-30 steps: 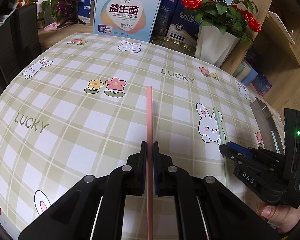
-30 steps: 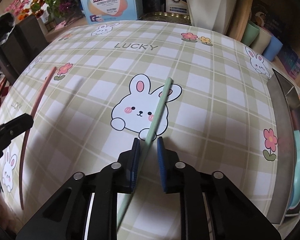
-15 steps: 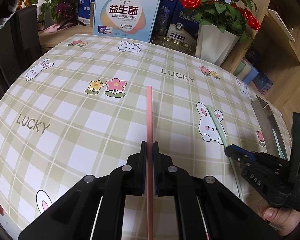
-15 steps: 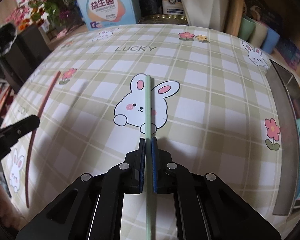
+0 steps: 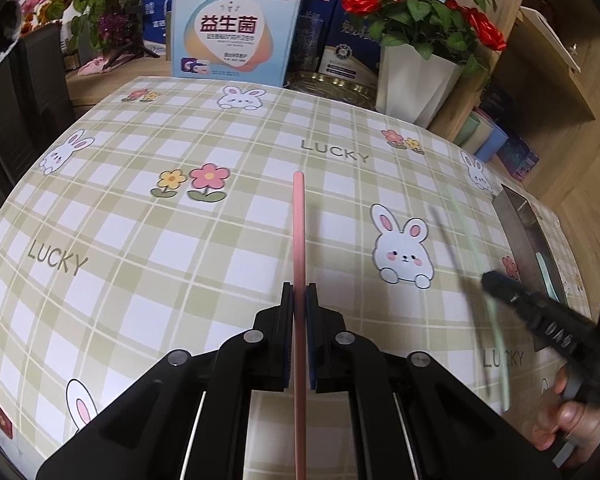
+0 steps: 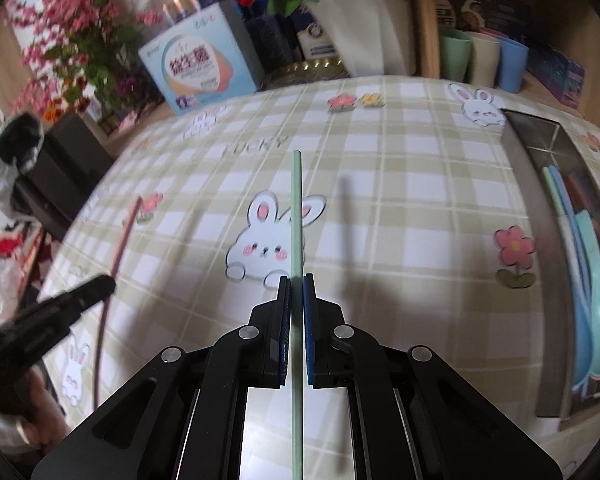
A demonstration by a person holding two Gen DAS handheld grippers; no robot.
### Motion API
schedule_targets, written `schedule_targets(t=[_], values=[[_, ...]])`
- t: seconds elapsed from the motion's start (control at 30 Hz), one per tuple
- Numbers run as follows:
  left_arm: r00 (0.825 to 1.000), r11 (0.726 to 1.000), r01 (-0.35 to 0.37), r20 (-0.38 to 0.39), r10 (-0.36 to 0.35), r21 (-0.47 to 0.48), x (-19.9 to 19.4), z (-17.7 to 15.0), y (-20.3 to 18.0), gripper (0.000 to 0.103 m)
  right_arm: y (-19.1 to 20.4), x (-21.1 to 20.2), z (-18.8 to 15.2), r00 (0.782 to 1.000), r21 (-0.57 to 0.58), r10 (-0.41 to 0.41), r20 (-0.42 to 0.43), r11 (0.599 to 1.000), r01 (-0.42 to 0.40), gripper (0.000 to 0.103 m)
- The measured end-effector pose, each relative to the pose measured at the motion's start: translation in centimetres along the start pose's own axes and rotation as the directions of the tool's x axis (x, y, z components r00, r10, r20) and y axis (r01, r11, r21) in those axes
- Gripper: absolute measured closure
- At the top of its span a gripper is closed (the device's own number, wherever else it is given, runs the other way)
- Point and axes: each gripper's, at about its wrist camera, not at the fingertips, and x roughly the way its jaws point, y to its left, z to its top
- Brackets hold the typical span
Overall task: Organize utensils
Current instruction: 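Carry the pale green chopstick into the steel caddy and open the right tool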
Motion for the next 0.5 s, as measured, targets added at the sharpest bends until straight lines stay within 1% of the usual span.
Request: schedule_targets(t=[0.07,0.13,0.23,0.3,0.37,0.4,0.5], values=[[1.000,1.000,0.002,0.002,-0.002,0.012,-0.1,0.3,-0.6,0.097,-1.6,-1.6,1.1,0.999,0.013,-0.006,0.038,1.000,0.006,0.097],[1.000,1.000,0.006,0.004,-0.006,0.018,-0.2,0.5,-1.2,0.097,-3.8,-3.1,2.3,0.997,0.028,-0.029,0.067,0.999,0.027,0.097],[1.000,1.000,0.015,0.004,-0.016,0.024,-0.1,0.9,-2.2,0.097,-7.8,-4.7,3.7,0.991,0.062,-0.102,0.091,0.993,0.097,0.097],[1.000,0.999,0.021,0.001,-0.021,0.029,0.0,1.0,-2.9,0.097,-11.3,-5.4,4.3,0.984,0.111,-0.155,0.082,0.983,0.146,0.097],[1.000,0.999,0.026,-0.002,-0.026,0.036,0.2,1.1,-3.5,0.097,-13.8,-5.7,4.5,0.976,0.134,-0.206,0.063,0.971,0.196,0.097],[1.000,0.999,0.029,-0.004,-0.028,0.040,0.3,1.2,-3.8,0.097,-14.9,-5.7,4.5,0.972,0.142,-0.230,0.055,0.965,0.220,0.097],[0.999,0.998,0.034,-0.007,-0.033,0.050,0.6,1.3,-4.6,0.097,-16.8,-5.6,4.1,0.963,0.150,-0.267,0.028,0.954,0.260,0.097]])
